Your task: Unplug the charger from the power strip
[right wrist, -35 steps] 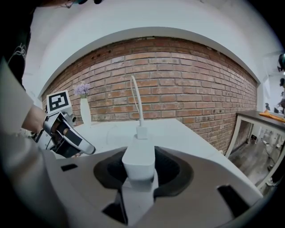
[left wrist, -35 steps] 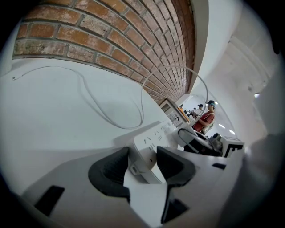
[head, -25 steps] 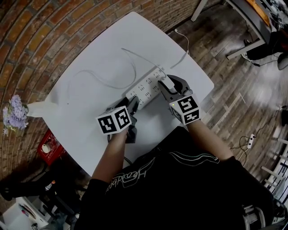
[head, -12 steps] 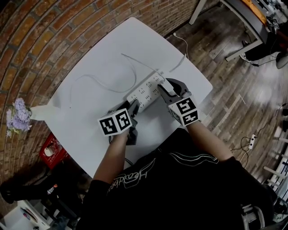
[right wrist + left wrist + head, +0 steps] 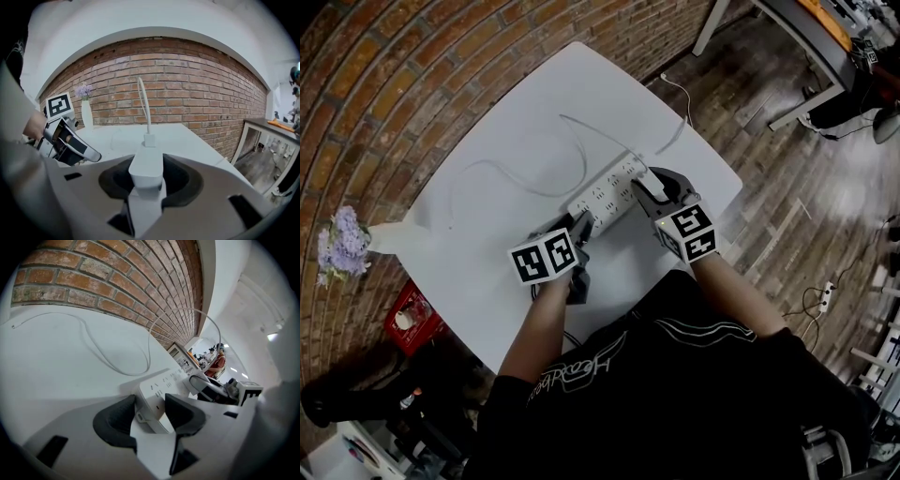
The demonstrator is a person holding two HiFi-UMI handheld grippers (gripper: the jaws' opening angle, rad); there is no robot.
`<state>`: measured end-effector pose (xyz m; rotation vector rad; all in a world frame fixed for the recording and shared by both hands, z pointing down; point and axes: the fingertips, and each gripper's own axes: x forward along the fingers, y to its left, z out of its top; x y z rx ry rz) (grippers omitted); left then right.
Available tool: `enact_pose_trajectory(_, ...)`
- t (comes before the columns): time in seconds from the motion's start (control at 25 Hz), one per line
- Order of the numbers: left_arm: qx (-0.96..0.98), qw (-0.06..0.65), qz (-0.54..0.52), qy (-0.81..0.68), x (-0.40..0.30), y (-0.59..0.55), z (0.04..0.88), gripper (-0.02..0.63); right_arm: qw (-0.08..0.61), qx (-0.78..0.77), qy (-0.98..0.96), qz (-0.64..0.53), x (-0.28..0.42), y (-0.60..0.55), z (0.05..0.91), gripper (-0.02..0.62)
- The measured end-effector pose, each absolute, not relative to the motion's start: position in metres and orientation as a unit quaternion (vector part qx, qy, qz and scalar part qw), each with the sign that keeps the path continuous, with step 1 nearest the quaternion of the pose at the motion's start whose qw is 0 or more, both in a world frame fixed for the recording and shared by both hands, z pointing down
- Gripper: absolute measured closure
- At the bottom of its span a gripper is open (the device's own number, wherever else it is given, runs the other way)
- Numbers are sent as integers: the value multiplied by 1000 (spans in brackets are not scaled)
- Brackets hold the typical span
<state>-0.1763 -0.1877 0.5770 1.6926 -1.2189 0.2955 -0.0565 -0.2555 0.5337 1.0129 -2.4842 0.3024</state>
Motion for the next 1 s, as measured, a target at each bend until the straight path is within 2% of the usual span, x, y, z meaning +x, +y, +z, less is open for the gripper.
enact_pose_trajectory(0.32, 699, 495, 122, -501, -175, -188, 577, 405, 205, 353, -902, 139, -53, -254, 537, 477)
enact_pose_trajectory(0.56, 699, 493, 124, -502, -175, -188, 577, 405, 231, 368, -894, 108, -55, -253, 533, 479)
enact_pose_trajectory(0.76, 700, 493, 124, -502, -174, -187, 576, 405, 210, 361, -897, 147, -51, -255, 535, 477)
enact_pose_trajectory(1.0, 698, 492, 123, -506, -176, -188, 576, 405, 235, 378, -889, 110, -56, -254, 533, 479)
